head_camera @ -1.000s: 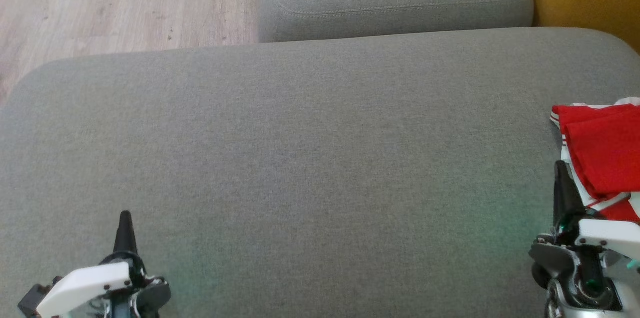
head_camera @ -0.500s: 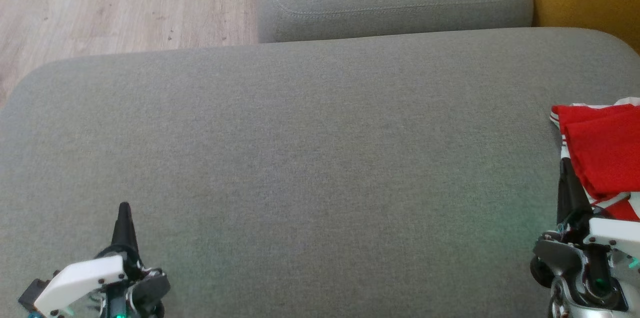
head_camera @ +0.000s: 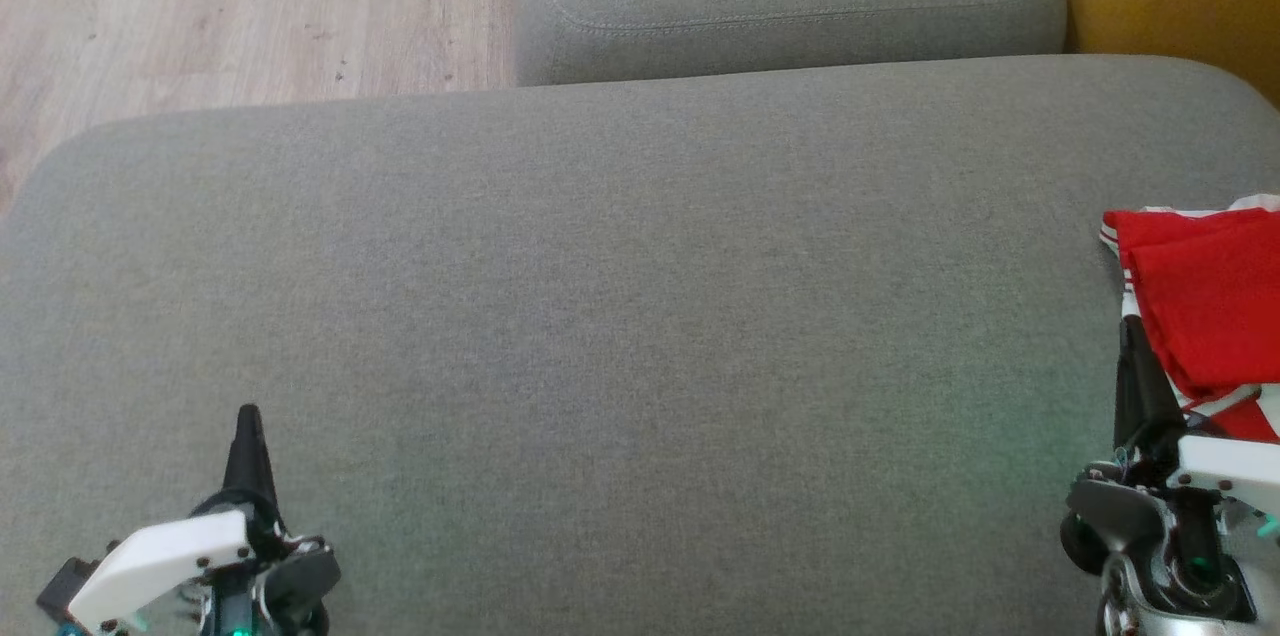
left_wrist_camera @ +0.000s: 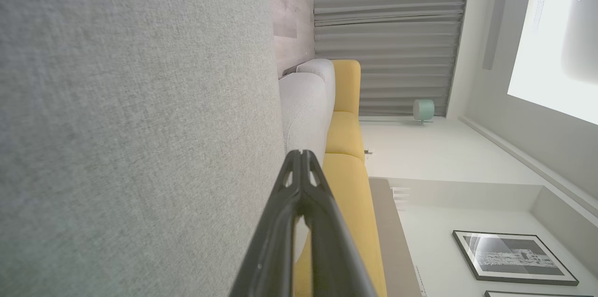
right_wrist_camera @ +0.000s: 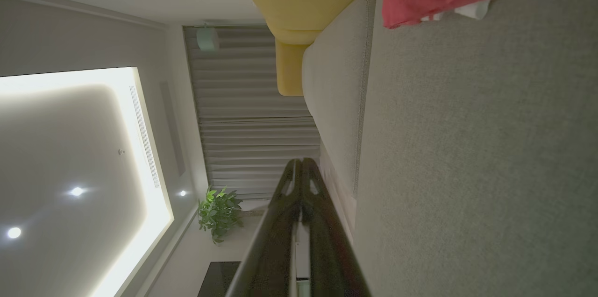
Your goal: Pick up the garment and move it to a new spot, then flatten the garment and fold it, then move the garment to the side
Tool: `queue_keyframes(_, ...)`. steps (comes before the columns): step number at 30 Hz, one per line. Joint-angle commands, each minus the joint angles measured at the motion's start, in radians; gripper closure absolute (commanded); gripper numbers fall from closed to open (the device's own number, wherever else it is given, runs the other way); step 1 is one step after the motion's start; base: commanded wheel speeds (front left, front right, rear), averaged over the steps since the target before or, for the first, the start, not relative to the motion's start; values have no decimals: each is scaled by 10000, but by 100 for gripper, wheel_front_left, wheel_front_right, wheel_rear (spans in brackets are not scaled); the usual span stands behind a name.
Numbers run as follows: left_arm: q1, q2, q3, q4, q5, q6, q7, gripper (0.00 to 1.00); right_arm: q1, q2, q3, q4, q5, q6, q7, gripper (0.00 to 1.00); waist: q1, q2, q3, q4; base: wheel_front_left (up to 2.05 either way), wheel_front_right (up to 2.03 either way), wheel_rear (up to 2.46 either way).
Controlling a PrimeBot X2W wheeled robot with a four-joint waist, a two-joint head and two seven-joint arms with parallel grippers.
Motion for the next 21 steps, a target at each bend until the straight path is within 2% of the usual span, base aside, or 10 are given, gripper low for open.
queue_keyframes(1, -478, 47, 408, -366, -55, -67, 33, 100, -171, -35, 203, -416, 70, -7, 62, 100, 0, 0, 0, 0, 0, 0, 0)
queue_keyframes(21, -478, 47, 408, -366, -55, -67, 32, 100, -171, -35, 203, -416, 70, -7, 61, 100, 0, 0, 0, 0, 0, 0, 0)
